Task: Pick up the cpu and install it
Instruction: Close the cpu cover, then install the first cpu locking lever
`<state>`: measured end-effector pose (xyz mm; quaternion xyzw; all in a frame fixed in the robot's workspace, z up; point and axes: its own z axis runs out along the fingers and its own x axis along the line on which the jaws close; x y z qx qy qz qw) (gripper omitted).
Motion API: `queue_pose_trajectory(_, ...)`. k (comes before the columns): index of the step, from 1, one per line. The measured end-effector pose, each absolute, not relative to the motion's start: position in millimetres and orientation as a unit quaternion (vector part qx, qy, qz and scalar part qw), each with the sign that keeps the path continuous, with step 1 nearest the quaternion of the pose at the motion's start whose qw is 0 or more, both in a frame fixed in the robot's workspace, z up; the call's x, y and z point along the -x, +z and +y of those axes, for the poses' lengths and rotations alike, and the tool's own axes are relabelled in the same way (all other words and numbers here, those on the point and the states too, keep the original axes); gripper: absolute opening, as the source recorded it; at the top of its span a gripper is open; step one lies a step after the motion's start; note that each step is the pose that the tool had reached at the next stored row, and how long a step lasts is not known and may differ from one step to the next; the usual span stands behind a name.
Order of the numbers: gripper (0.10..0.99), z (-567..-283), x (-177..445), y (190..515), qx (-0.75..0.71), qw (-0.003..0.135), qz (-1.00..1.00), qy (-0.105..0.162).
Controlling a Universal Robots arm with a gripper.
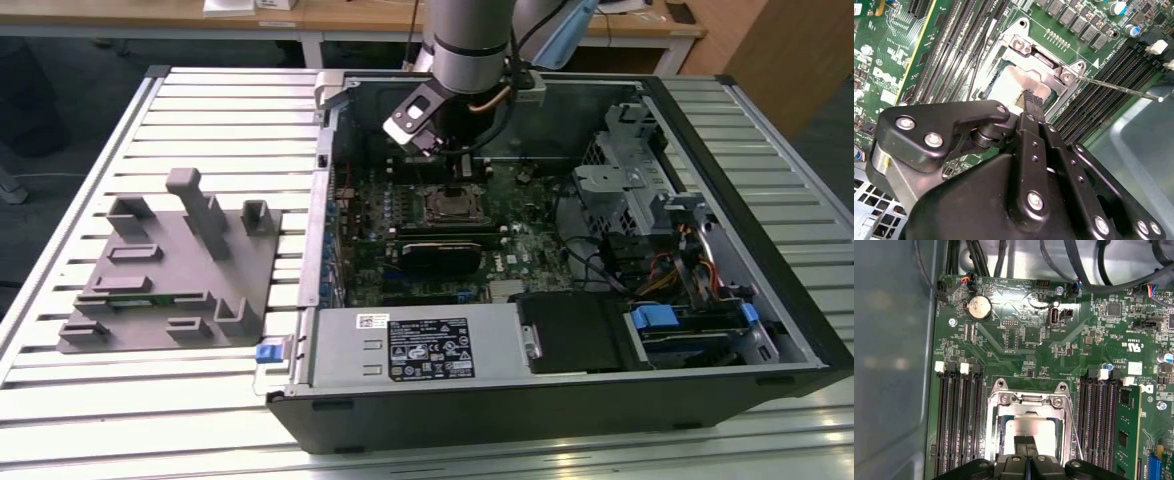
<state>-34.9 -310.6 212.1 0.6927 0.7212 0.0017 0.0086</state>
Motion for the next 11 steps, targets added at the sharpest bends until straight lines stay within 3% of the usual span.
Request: queue_pose_trajectory(11, 0.106, -310.6, 34.0, 212.6, -0.693, 0.009, 0.721, 0.002)
